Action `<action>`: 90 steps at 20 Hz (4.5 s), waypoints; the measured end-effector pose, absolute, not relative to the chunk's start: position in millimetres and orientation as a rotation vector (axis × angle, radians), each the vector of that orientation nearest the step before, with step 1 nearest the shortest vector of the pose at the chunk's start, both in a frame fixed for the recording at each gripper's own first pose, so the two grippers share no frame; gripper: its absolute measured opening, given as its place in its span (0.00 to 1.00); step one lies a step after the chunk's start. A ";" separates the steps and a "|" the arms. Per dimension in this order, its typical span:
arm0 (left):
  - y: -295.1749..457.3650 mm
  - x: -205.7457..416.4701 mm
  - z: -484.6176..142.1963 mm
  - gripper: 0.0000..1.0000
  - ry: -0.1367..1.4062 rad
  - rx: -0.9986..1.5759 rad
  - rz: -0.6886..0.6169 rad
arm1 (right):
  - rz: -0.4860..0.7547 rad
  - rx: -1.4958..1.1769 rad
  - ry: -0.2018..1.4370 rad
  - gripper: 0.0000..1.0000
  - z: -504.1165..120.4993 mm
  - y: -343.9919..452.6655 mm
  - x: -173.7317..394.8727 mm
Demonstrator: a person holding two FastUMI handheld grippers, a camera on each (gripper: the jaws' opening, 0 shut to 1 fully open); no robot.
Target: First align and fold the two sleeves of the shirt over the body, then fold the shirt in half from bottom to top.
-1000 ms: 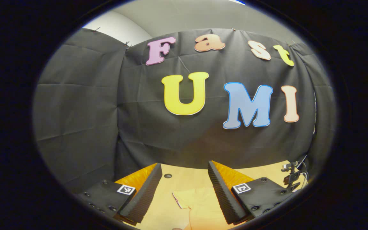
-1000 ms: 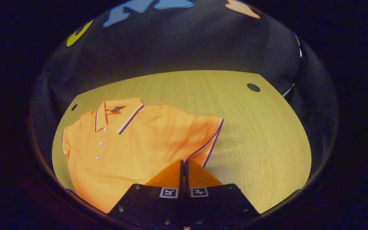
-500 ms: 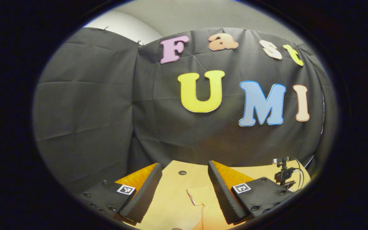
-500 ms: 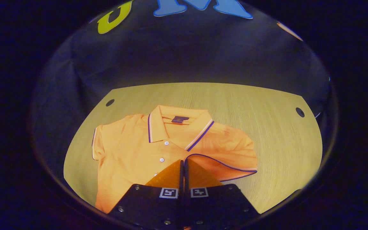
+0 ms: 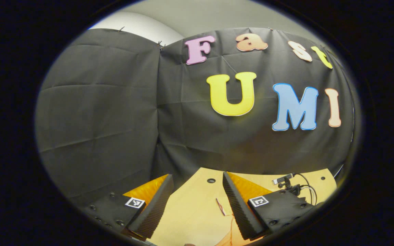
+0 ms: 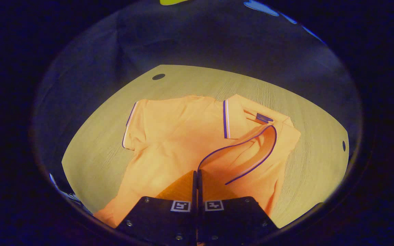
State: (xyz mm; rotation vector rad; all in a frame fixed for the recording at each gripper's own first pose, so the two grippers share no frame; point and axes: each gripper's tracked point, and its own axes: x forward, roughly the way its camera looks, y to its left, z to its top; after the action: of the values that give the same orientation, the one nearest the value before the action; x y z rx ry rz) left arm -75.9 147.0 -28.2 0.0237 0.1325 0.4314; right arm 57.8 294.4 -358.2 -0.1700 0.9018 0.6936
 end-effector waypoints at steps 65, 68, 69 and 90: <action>114.3 156.9 -432.0 0.08 0.748 0.102 0.222 | 0.166 0.219 0.659 0.25 -170.3 39.4 -57.2; 99.1 167.2 -415.6 0.08 0.712 0.135 0.183 | 0.150 0.233 0.661 0.25 -172.6 32.0 -57.1; 89.0 171.3 -409.7 0.08 0.700 0.147 0.162 | 0.145 0.235 0.663 0.27 -173.1 29.7 -57.4; -153.2 185.8 -366.6 0.49 0.642 0.158 -0.311 | 0.058 0.300 0.684 0.27 -184.0 16.4 -61.8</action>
State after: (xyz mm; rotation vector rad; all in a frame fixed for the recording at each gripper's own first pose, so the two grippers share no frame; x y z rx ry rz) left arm 185.8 -153.2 -366.6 0.1580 0.6416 -0.3111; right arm -61.8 16.4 -184.0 0.3001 0.6840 0.0583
